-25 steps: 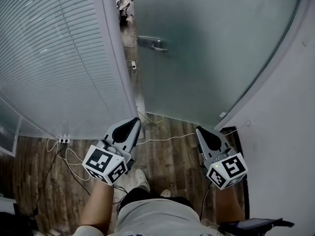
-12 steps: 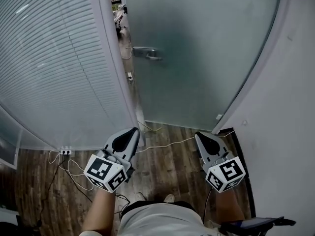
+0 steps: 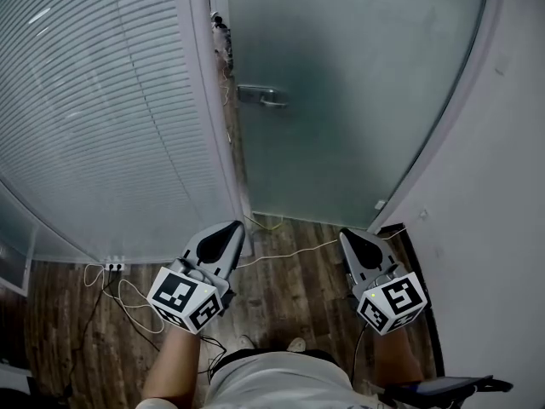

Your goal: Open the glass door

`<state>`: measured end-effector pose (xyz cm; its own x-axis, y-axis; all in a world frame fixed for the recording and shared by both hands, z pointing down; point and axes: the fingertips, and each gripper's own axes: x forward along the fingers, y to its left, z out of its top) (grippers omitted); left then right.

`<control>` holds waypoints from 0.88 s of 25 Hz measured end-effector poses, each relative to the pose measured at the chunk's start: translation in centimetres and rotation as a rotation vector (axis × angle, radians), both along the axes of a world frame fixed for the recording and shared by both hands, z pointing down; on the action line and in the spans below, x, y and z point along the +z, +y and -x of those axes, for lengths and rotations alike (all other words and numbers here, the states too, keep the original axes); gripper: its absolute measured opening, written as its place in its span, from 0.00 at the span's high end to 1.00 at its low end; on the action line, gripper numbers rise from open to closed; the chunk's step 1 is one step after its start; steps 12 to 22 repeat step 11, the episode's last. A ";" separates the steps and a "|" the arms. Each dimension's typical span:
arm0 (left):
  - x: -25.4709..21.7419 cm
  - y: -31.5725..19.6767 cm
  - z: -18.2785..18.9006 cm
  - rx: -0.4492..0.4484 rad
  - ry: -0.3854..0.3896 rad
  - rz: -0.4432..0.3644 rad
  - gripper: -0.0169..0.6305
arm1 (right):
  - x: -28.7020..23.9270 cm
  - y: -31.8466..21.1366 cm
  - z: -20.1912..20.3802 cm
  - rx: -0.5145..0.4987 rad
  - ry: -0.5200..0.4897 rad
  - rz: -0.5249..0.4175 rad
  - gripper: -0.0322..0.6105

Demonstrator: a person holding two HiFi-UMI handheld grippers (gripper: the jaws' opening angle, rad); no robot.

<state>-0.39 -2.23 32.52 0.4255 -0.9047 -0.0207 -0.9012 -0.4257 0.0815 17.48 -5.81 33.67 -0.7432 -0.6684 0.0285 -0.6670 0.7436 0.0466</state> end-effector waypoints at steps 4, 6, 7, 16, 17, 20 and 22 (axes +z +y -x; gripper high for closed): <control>-0.9 0.1 0.3 0.006 0.006 0.002 0.97 | -1.0 0.1 0.3 0.007 0.013 0.002 0.95; -0.8 0.2 0.3 0.007 0.008 0.002 0.98 | -0.9 0.3 0.4 0.008 0.017 0.000 0.95; -0.7 0.3 0.4 0.007 0.009 0.002 0.98 | -0.9 0.3 0.5 0.009 0.019 -0.001 0.95; -0.6 0.4 1.0 0.006 0.012 0.006 0.97 | -0.9 0.4 1.0 0.014 0.026 -0.001 0.95; -0.6 0.4 1.0 0.006 0.012 0.006 0.97 | -0.9 0.4 1.0 0.014 0.026 -0.001 0.95; -0.6 0.4 1.0 0.006 0.012 0.006 0.97 | -0.9 0.4 1.0 0.014 0.026 -0.001 0.95; -0.6 0.4 1.0 0.006 0.012 0.006 0.97 | -0.9 0.4 1.0 0.014 0.026 -0.001 0.95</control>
